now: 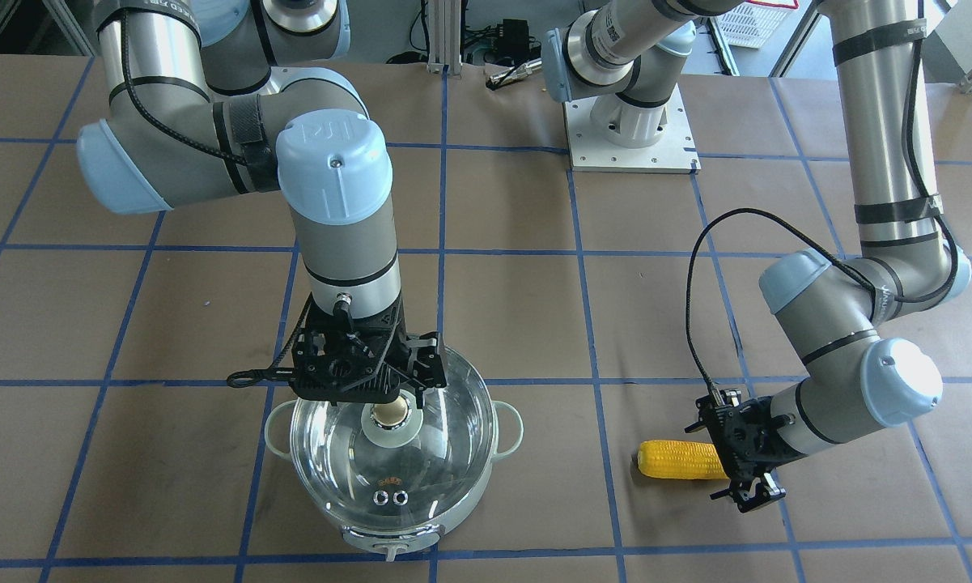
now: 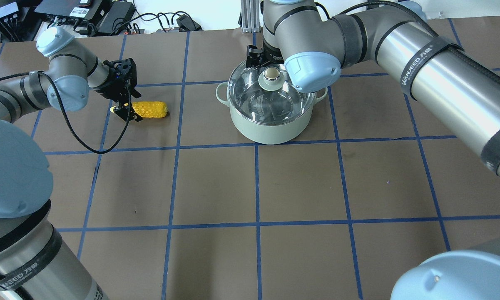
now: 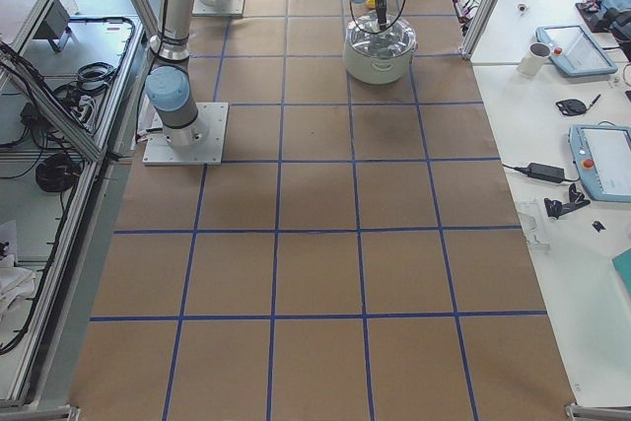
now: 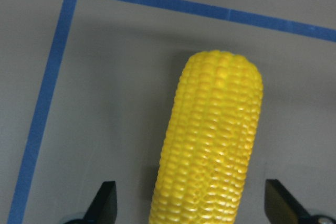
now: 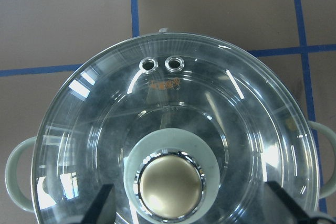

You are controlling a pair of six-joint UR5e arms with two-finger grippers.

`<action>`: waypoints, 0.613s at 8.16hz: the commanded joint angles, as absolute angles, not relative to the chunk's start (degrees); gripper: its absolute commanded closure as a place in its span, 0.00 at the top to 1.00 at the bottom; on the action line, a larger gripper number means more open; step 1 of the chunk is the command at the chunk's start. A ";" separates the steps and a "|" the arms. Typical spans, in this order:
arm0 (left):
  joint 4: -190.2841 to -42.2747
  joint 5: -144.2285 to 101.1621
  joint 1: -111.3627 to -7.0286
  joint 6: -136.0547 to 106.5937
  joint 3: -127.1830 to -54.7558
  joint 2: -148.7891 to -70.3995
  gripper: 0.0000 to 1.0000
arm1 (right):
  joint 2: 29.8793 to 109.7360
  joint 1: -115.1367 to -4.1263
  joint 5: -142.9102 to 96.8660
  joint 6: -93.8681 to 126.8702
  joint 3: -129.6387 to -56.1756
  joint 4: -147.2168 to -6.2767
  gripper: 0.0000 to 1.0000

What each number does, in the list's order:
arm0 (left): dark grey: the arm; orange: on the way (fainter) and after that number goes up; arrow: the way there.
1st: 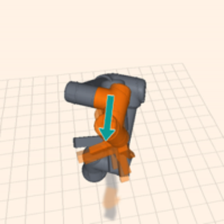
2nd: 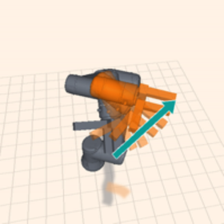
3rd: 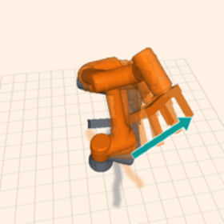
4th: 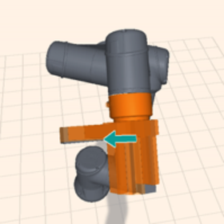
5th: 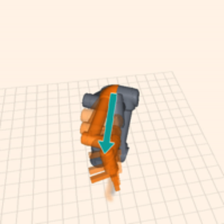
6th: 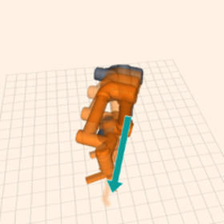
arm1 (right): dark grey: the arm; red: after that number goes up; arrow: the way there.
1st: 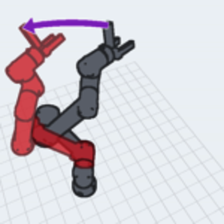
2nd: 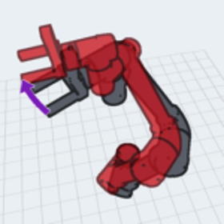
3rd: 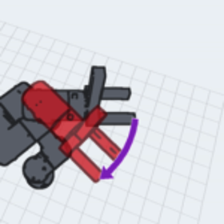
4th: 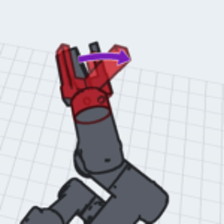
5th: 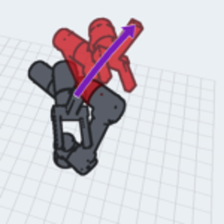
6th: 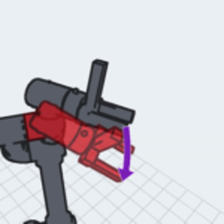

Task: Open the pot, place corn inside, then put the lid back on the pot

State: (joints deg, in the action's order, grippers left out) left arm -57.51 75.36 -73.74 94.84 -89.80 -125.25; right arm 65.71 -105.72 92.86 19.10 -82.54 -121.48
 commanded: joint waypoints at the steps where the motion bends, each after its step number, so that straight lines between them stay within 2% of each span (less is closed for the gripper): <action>1: -56.87 74.62 -73.74 95.10 -89.74 -126.04 0.42 | 64.60 -105.73 92.72 18.63 -82.97 -122.96 1.00; 2: -56.87 74.97 -73.74 94.49 -89.82 -125.86 0.00 | 64.43 -105.73 92.81 19.07 -83.14 -122.96 0.97; 5: -56.95 75.15 -73.74 94.31 -89.74 -124.63 0.00 | 64.16 -105.73 92.72 19.60 -83.14 -123.05 0.84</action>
